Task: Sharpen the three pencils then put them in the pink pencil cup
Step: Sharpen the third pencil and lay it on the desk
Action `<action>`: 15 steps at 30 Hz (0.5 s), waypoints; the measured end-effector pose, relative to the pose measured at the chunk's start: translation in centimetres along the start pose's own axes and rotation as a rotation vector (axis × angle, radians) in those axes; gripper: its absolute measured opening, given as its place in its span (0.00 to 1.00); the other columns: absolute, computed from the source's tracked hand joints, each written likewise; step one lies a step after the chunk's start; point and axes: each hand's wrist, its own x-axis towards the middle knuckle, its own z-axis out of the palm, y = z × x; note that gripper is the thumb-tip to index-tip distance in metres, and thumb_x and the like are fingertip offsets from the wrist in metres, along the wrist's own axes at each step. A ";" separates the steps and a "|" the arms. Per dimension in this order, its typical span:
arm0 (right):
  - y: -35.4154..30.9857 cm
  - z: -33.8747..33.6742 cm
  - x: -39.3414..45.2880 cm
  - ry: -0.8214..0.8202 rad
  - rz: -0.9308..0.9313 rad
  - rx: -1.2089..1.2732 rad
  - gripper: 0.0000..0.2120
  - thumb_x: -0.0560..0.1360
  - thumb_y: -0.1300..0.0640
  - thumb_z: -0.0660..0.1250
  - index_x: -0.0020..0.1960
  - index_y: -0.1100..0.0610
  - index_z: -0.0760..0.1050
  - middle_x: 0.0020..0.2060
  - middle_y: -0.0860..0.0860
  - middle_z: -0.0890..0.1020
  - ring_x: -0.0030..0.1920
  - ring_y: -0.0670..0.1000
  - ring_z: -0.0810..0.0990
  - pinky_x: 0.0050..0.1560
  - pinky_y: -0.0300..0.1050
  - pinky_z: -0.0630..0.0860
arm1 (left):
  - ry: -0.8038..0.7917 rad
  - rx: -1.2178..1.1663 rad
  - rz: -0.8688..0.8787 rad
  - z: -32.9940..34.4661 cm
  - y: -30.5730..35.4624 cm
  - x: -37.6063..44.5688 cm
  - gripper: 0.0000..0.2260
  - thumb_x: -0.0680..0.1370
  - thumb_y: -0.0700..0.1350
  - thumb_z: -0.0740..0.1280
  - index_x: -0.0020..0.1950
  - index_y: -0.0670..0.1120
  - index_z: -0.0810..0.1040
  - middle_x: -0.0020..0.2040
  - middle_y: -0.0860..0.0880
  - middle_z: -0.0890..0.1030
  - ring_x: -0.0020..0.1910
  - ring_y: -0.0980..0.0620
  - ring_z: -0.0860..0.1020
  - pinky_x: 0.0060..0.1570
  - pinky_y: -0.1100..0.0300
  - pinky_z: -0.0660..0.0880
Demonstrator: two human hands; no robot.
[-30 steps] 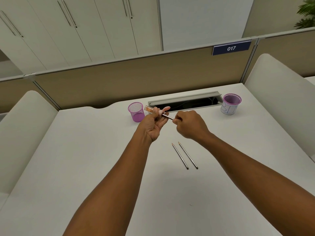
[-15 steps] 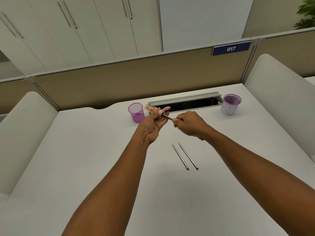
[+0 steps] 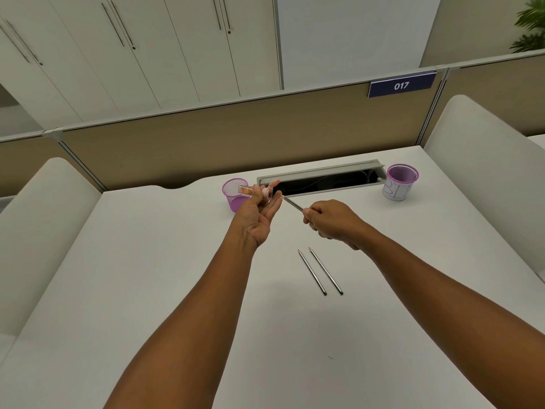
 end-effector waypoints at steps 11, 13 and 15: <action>1.4 1.1 0.3 0.040 -0.060 -0.079 0.09 0.79 0.50 0.64 0.51 0.56 0.76 0.43 0.51 0.80 0.42 0.49 0.77 0.44 0.45 0.75 | 0.011 -0.019 -0.017 0.2 -0.2 -0.5 0.09 0.81 0.42 0.64 0.58 0.38 0.73 0.55 0.37 0.81 0.53 0.40 0.82 0.48 0.49 0.80; 1.5 1.3 0.3 0.055 -0.068 -0.100 0.10 0.78 0.50 0.65 0.51 0.56 0.76 0.44 0.52 0.80 0.44 0.50 0.77 0.43 0.44 0.74 | 0.013 -0.017 -0.019 0.1 -0.2 -0.6 0.06 0.81 0.42 0.64 0.54 0.39 0.74 0.52 0.38 0.81 0.55 0.40 0.81 0.51 0.48 0.79; 1.5 1.4 0.2 0.067 -0.085 -0.133 0.10 0.78 0.50 0.65 0.52 0.56 0.76 0.45 0.51 0.80 0.45 0.50 0.77 0.43 0.43 0.72 | 0.012 -0.024 -0.020 0.1 -0.1 -0.7 0.05 0.81 0.41 0.63 0.52 0.40 0.73 0.52 0.38 0.81 0.57 0.39 0.80 0.56 0.47 0.77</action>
